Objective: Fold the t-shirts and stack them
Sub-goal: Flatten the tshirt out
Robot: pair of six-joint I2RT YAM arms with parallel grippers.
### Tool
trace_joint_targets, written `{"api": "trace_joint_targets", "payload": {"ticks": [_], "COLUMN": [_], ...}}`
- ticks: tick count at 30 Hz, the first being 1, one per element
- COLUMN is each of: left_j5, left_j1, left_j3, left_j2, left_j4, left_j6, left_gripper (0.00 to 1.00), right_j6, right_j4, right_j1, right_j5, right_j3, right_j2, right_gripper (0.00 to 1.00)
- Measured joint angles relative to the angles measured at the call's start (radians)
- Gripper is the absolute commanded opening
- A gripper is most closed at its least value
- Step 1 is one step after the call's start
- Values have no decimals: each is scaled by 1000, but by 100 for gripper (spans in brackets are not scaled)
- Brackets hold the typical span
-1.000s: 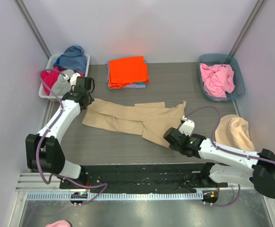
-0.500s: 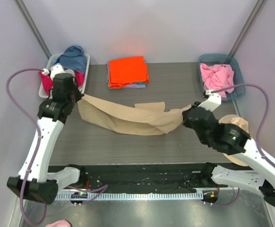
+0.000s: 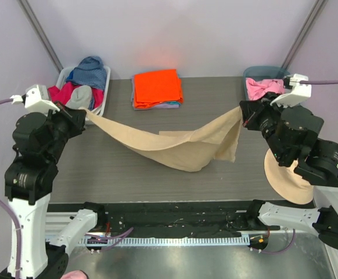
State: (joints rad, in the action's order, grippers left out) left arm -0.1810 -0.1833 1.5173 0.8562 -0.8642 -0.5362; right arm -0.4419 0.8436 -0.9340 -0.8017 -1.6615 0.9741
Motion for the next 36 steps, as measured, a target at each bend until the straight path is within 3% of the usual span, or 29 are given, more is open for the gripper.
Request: {"api": "trace_joint_targets", "payload": {"ticks": [5, 12, 17, 26, 32, 36], "left_j5": [90, 165, 184, 193, 192, 192], "left_j1": [0, 0, 0, 0, 0, 0], "left_j3": [21, -89, -162, -138, -136, -164], "left_j2": [-98, -319, -309, -243, -244, -244], "left_j4": [-47, -109, -147, -166, -165, -163], "left_j6": [-12, -66, -89, -84, -84, -84], "left_gripper": [0, 0, 0, 0, 0, 0], "right_j6": [-14, -59, -50, 26, 40, 27], "right_j4": [23, 153, 212, 231, 230, 185], "right_j1": [0, 0, 0, 0, 0, 0], "right_j5": [88, 212, 225, 258, 262, 229], "right_j3": [-6, 6, -155, -479, -452, -272], "right_j2": [-48, -130, -11, 266, 294, 225], "right_gripper": [1, 1, 1, 1, 1, 1]}}
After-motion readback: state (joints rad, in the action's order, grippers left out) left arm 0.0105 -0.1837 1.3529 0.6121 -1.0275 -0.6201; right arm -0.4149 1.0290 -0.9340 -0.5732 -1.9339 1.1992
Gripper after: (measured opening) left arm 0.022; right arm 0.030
